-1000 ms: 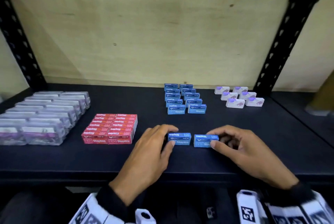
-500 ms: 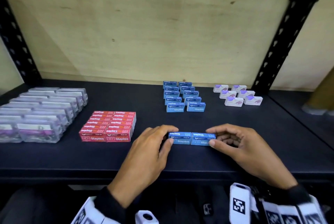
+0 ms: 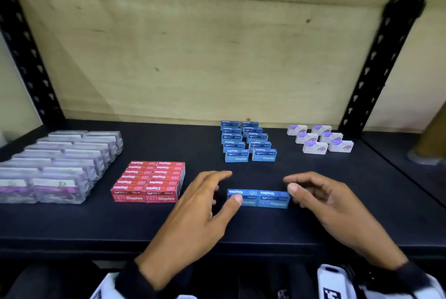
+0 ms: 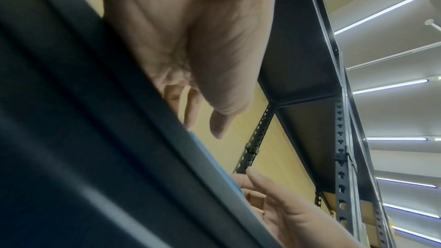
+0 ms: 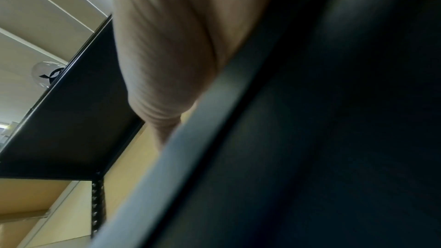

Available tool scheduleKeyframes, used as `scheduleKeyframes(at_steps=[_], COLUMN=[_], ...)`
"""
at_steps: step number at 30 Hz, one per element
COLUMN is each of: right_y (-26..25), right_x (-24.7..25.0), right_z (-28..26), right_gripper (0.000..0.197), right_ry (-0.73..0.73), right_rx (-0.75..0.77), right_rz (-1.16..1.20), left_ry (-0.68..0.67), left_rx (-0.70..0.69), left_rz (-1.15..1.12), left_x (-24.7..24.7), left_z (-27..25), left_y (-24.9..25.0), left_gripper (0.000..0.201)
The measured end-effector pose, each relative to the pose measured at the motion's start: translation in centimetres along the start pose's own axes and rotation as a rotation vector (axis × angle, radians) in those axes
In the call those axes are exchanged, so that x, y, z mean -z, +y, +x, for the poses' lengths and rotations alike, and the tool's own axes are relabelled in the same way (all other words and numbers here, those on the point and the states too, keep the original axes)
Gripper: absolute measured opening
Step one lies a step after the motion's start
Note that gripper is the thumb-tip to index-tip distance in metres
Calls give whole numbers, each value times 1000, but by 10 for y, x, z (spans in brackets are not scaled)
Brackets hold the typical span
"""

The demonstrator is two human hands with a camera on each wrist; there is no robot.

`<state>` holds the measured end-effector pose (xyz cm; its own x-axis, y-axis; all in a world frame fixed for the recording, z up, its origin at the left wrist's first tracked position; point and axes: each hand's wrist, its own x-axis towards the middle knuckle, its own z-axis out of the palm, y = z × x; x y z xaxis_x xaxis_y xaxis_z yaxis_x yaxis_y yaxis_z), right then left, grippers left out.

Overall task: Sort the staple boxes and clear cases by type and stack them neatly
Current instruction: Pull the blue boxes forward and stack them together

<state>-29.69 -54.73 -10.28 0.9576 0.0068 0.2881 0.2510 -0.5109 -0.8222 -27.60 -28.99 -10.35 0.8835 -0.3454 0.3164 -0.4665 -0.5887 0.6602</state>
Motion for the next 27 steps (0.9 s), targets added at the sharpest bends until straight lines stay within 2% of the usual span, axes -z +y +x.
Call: scheduleKeyframes(at_steps=[3, 6, 9, 12, 20, 23, 27], right_y=[-16, -44, -70, -82, -47, -35, -33], right_x=[14, 37, 55, 63, 41, 33, 30], right_z=[-1, 1, 17, 49, 140, 155, 161], right_gripper=[33, 33, 34, 24, 31, 28, 22], right_ry=[-64, -102, -167, -227, -413, -491, -535], right_rx=[5, 41, 40, 31, 20, -22, -64], right_rz=[-41, -158, -297, -472, -931, -995, -963], left_ry=[-76, -123, -136, -192, -504, -572, -634], left_rx=[-47, -84, -112, -139, -69, -23, 23], left_rz=[122, 270, 392, 490, 809, 848, 819], left_x=[25, 55, 75, 81, 56, 46, 38], left_z=[0, 9, 34, 70, 155, 169, 178], left_y=[13, 37, 56, 62, 47, 42, 38], left_gripper=[46, 40, 38, 33, 36, 39, 37])
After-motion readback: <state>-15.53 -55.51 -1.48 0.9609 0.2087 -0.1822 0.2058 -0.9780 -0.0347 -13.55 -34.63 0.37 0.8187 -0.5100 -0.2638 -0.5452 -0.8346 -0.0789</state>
